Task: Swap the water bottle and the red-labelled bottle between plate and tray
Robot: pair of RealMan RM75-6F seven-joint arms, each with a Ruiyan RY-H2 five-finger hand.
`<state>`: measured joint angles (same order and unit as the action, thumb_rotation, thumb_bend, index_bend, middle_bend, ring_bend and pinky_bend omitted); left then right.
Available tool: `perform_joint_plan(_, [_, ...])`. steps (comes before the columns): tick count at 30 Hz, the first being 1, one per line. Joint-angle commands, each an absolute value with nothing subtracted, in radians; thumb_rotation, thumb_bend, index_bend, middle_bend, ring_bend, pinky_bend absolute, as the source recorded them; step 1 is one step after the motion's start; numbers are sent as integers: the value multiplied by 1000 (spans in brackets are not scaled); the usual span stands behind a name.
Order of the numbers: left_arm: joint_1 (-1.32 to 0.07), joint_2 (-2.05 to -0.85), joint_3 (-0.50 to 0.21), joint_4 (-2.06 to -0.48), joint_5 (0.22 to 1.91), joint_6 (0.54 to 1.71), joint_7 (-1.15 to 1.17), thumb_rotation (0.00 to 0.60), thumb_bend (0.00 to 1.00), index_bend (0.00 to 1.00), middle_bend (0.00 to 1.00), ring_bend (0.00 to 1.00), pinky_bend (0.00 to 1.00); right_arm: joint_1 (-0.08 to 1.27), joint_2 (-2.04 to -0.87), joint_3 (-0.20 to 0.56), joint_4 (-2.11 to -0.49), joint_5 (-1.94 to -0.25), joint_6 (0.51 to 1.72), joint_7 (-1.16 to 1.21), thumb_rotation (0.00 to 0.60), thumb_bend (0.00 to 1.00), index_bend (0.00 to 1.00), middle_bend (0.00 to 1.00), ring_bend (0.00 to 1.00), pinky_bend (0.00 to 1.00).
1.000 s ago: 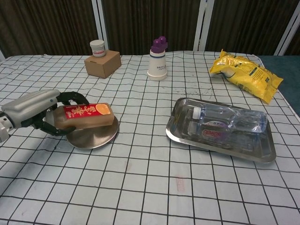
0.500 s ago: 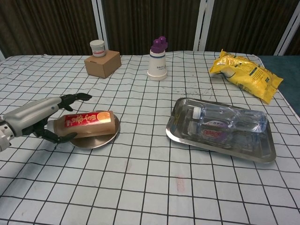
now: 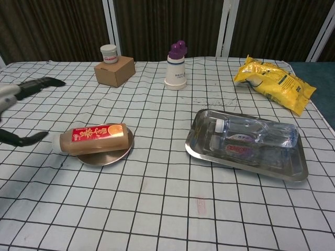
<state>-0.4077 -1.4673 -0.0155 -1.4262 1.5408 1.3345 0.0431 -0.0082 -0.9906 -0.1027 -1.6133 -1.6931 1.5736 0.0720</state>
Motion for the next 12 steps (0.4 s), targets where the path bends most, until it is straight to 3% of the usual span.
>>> perform_joint_plan(1, [-208,-1273,66,-1607,1556,1572,125,562,403,0,0,0,95,-52,-1004,-82,-1621,-1665,1638,23,600,316,0,0,0,0])
perform_joint_plan(8, [-129,-1249,129,-1555,1583,1620,78,600,423,0,0,0,33,-93,-1030,-66,-1613,-1629,1684,-38,600,295,0,0,0,0])
perform_joint_plan(12, [-108,-1243,119,-1540,1621,1661,82,600,427,0,0,0,32,-117,-1036,-57,-1607,-1648,1739,-21,600,274,0,0,0,0])
